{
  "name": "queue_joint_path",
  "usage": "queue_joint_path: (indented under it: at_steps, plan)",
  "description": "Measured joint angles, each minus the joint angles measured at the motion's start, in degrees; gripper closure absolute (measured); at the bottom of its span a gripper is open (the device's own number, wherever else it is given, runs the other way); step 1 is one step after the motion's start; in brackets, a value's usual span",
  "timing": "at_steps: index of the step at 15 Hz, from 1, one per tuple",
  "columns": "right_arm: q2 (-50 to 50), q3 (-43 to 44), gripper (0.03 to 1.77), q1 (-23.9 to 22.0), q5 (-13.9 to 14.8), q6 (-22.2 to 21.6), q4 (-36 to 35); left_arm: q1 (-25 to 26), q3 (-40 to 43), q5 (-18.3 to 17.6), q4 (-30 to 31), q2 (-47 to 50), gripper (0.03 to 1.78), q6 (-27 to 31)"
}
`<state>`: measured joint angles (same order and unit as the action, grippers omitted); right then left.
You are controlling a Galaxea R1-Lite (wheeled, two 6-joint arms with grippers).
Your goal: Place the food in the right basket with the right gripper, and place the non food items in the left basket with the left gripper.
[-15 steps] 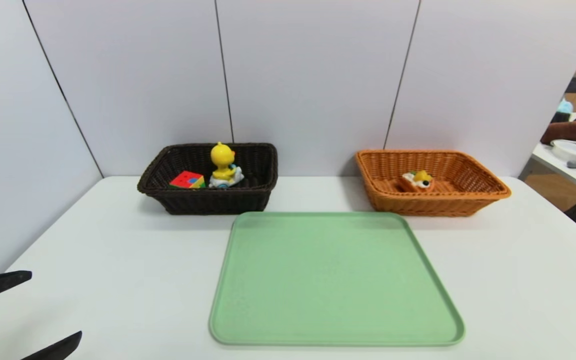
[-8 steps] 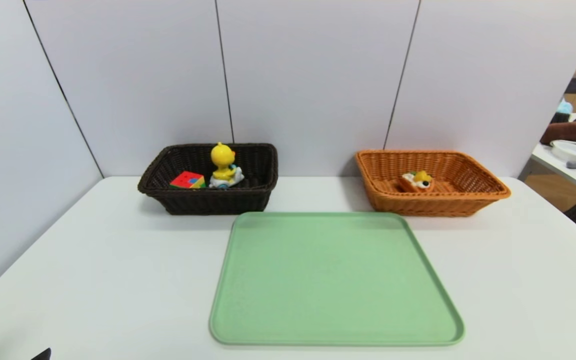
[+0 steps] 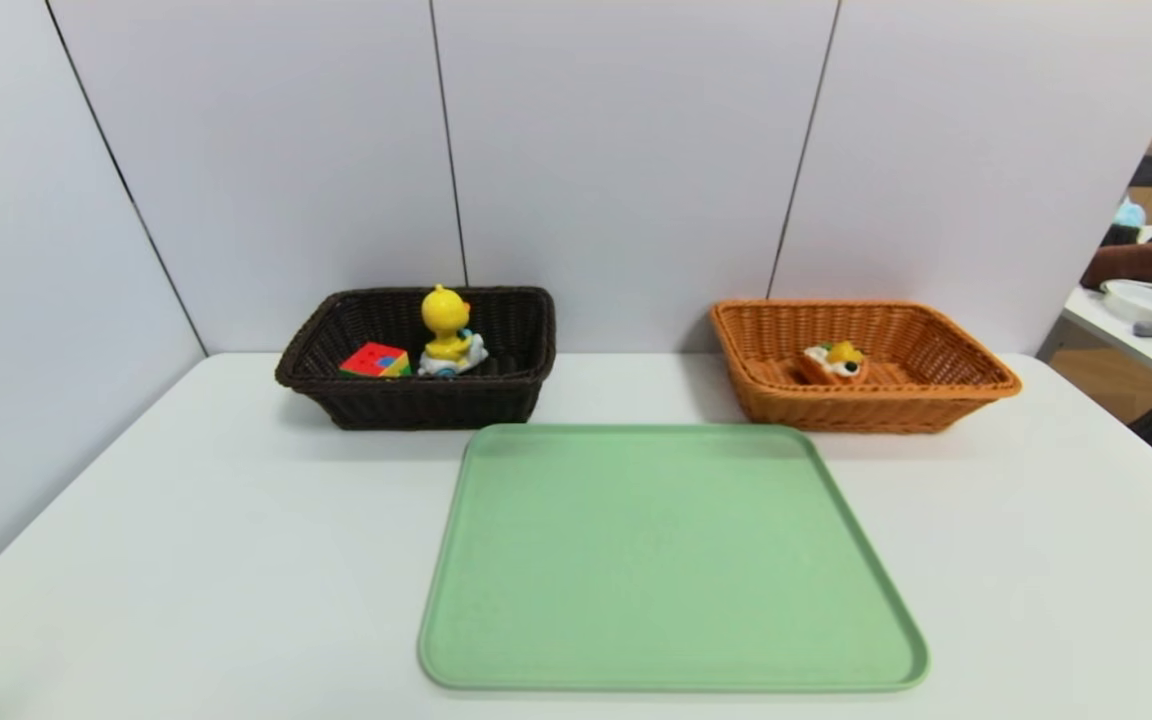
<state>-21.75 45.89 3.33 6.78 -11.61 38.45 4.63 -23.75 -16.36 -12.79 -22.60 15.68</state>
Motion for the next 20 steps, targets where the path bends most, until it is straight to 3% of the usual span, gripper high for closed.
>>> queue_joint_path:
  at_steps: [7, 13, 16, 18, 20]
  plan:
    - [5.9, -1.6, 0.10, -4.1, -1.0, 1.3, 4.8, 0.0, 1.0, -2.2, 0.0, 1.6, 0.12, -0.2]
    - [10.5, -4.3, 0.10, -3.4, -2.9, 1.5, 4.9, 0.1, 3.4, -2.0, 0.1, 5.4, 0.12, -0.8]
    - [13.8, -6.7, 0.10, -3.1, -4.1, 3.9, 4.5, 0.2, 4.4, -0.1, 0.5, 6.7, 0.12, -1.0]
    - [15.9, -7.2, 0.10, -3.1, -5.1, 4.2, 4.3, 0.3, 4.7, 4.2, 1.5, 7.0, 0.12, -2.1]
    - [16.9, -6.9, 0.10, -3.1, -5.5, 4.2, 4.1, 0.3, 4.8, 5.8, 3.5, 7.1, 0.12, -4.4]
